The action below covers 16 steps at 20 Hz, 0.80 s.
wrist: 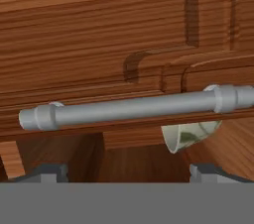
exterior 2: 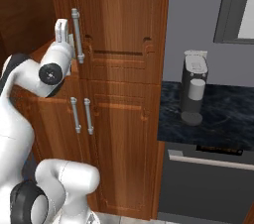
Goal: Pick the mug and place it in the sink. Pick the bowl and place it in the open cabinet and then close the cabinet.
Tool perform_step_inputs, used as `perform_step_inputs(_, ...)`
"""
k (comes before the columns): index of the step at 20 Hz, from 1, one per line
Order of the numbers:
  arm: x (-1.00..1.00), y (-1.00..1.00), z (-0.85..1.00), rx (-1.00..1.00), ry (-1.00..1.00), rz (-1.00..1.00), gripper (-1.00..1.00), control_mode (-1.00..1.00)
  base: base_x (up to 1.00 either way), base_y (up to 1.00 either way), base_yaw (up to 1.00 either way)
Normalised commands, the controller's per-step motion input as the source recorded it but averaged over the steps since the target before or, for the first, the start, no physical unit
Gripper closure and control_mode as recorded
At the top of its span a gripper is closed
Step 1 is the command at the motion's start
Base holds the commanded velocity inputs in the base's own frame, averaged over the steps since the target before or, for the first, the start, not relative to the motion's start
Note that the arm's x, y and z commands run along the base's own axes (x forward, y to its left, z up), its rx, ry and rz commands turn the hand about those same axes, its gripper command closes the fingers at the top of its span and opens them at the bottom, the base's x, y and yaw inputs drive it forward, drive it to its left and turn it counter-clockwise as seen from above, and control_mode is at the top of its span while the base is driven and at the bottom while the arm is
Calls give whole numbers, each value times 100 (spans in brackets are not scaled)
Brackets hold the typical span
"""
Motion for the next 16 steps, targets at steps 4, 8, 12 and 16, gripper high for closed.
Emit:
perform_step_inputs(4,-84,0,37,4,0,0,-100,-100,0,0,0)
perform_step_inputs(8,-94,0,34,4,1,0,-100,-100,0,0,0)
perform_step_inputs(12,-100,-1,24,4,3,-1,-100,-100,0,0,0)
perform_step_inputs(16,-100,-11,23,5,7,-2,-100,-100,0,0,0)
